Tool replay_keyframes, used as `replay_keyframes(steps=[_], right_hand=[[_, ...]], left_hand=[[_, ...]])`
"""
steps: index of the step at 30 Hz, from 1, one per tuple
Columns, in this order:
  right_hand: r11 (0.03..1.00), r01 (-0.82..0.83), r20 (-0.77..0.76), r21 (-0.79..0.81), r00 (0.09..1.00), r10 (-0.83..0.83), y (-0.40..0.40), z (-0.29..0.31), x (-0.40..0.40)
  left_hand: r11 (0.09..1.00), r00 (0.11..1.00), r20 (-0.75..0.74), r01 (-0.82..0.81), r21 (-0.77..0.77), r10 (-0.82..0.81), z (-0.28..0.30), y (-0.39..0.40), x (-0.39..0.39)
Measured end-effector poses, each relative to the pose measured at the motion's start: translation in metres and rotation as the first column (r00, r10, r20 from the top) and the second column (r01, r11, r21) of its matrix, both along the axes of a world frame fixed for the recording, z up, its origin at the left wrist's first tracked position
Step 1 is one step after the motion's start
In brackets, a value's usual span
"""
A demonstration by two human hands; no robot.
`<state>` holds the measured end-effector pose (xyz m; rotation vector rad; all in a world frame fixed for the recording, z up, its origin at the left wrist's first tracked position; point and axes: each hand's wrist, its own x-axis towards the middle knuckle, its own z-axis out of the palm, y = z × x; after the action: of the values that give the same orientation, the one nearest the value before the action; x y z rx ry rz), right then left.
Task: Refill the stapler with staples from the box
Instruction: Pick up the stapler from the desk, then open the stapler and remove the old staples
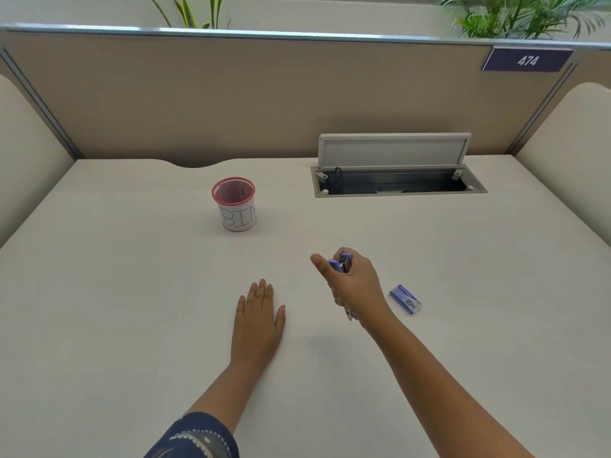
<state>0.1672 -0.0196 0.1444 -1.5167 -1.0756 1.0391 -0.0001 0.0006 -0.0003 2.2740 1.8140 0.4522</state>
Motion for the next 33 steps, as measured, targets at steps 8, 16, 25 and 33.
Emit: replay_keyframes(steps=[8, 16, 25, 33], right_hand=[[0.985, -0.144, 0.057, -0.091, 0.987, 0.150, -0.004, 0.000, 0.004], [0.991, -0.077, -0.156, -0.111, 0.986, 0.059, 0.001, -0.013, 0.009], [0.995, -0.078, -0.085, -0.067, 0.994, 0.072, 0.000, -0.011, 0.013], [0.975, -0.207, -0.150, -0.074, 0.969, 0.195, -0.001, -0.009, 0.013]], left_hand=[[0.993, 0.943, 0.318, -0.071, -0.090, 0.096, 0.013, 0.000, 0.000], [0.962, 0.289, 0.927, 0.056, -0.266, 0.239, 0.102, -0.009, 0.055], [0.951, 0.461, 0.866, 0.125, -0.282, 0.196, 0.101, -0.016, 0.075], [0.922, 0.398, 0.893, 0.222, -0.317, 0.211, 0.105, -0.012, 0.073]])
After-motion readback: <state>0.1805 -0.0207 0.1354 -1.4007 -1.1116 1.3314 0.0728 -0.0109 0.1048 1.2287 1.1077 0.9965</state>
